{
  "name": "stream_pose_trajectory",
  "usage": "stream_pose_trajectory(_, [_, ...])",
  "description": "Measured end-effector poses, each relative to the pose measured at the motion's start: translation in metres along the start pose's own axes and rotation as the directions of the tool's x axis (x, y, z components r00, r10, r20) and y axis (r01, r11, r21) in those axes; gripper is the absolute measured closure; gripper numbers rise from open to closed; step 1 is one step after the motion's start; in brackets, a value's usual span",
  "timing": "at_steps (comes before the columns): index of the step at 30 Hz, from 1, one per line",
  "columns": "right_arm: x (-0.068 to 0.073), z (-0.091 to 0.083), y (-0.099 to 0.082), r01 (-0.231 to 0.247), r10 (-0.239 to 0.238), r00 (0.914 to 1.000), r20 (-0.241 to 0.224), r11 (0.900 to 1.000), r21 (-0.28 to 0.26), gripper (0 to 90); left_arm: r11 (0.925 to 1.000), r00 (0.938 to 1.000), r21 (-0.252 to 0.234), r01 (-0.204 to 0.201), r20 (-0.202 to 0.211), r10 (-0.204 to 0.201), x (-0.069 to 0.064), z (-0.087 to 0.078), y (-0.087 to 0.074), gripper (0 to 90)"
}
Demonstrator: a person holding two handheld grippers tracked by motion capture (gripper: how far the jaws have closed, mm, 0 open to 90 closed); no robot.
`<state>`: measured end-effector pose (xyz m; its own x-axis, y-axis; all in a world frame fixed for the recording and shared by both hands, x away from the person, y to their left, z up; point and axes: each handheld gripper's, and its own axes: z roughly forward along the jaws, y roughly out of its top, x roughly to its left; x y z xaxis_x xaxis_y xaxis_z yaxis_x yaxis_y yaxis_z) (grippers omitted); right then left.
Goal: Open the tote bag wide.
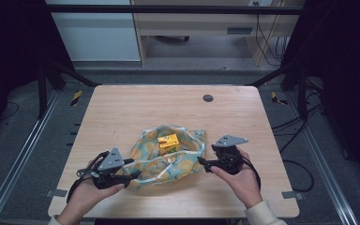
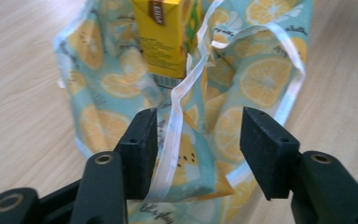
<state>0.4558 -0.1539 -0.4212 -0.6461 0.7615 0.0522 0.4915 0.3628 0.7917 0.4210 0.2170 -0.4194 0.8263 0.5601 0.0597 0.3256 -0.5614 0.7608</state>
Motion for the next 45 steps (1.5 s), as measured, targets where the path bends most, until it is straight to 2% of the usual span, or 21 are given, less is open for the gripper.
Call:
stream_pose_trajectory(2, [0.003, 0.003, -0.001, 0.005, -0.004, 0.9999, -0.014, 1.0, 0.003, 26.8, 0.9999, 0.9999, -0.008, -0.009, 0.007, 0.009, -0.001, 0.004, 0.0, 40.9])
stream_pose_trajectory(6, [0.008, 0.006, 0.003, 0.014, -0.014, 0.9995, -0.028, 0.9999, 0.001, 26.5, 0.9995, 1.0, -0.032, -0.003, -0.005, 0.003, 0.002, 0.011, 0.006, 32.9])
stream_pose_trajectory(12, [0.013, 0.005, 0.008, 0.041, -0.041, 0.9982, -0.043, 0.9991, 0.0, 26.6, 0.9988, 0.9998, -0.046, -0.019, -0.005, 0.018, 0.005, 0.018, 0.023, 29.3])
stream_pose_trajectory(16, [0.014, 0.006, 0.01, 0.049, -0.049, 0.9979, -0.041, 0.9987, 0.008, 26.3, 0.9978, 0.9986, -0.056, -0.034, -0.043, 0.032, 0.01, 0.015, 0.04, 29.8])
stream_pose_trajectory(20, [0.013, 0.008, 0.009, 0.05, -0.049, 0.9983, -0.03, 0.9986, 0.019, 26.7, 0.9986, 0.995, -0.031, -0.043, -0.092, 0.04, 0.026, 0.013, 0.051, 31.0])
stream_pose_trajectory(24, [0.012, 0.016, 0.009, 0.051, -0.05, 0.9984, -0.026, 0.997, 0.058, 26.7, 1.0, 0.9899, 0.001, -0.01, -0.141, 0.01, 0.052, 0.022, 0.054, 33.0])
stream_pose_trajectory(26, [0.011, 0.025, 0.006, 0.04, -0.04, 0.9992, -0.009, 0.9925, 0.115, 26.2, 0.9998, 0.9883, 0.018, 0.007, -0.153, -0.004, 0.062, 0.028, 0.051, 33.0])
stream_pose_trajectory(30, [0.01, 0.04, -0.001, 0.001, 0.0, 1.0, -0.006, 0.988, 0.155, 26.0, 0.9982, 0.9879, 0.049, 0.035, -0.153, -0.027, 0.078, 0.046, 0.042, 33.5])
stream_pose_trajectory(33, [0.01, 0.046, -0.004, 0.007, -0.005, 0.9999, -0.013, 0.987, 0.161, 33.5, 0.9962, 0.9905, 0.079, 0.036, -0.136, -0.025, 0.086, 0.059, 0.032, 34.8])
stream_pose_trajectory(35, [0.011, 0.048, -0.005, 0.026, -0.025, 0.9996, -0.011, 0.9866, 0.161, 47.0, 0.9948, 0.9908, 0.098, 0.029, -0.135, -0.016, 0.09, 0.066, 0.026, 36.0])
stream_pose_trajectory(39, [0.01, 0.052, -0.009, 0.034, -0.033, 0.9994, -0.011, 0.9832, 0.179, 61.4, 0.9917, 0.9938, 0.105, 0.074, -0.091, -0.064, 0.095, 0.08, 0.016, 38.9])
stream_pose_trajectory(41, [0.009, 0.055, -0.011, 0.027, -0.025, 0.9996, -0.014, 0.9816, 0.189, 69.4, 0.9904, 0.9951, 0.119, 0.071, -0.077, -0.062, 0.093, 0.084, 0.014, 44.9])
stream_pose_trajectory(42, [0.008, 0.056, -0.012, 0.039, -0.036, 0.9992, -0.019, 0.9801, 0.195, 74.3, 0.9896, 0.9957, 0.13, 0.06, -0.078, -0.05, 0.093, 0.086, 0.013, 49.3])
stream_pose_trajectory(45, [0.007, 0.058, -0.014, 0.052, -0.047, 0.9985, -0.029, 0.9809, 0.187, 83.9, 0.9893, 0.996, 0.14, 0.041, -0.084, -0.03, 0.088, 0.09, 0.013, 67.9])
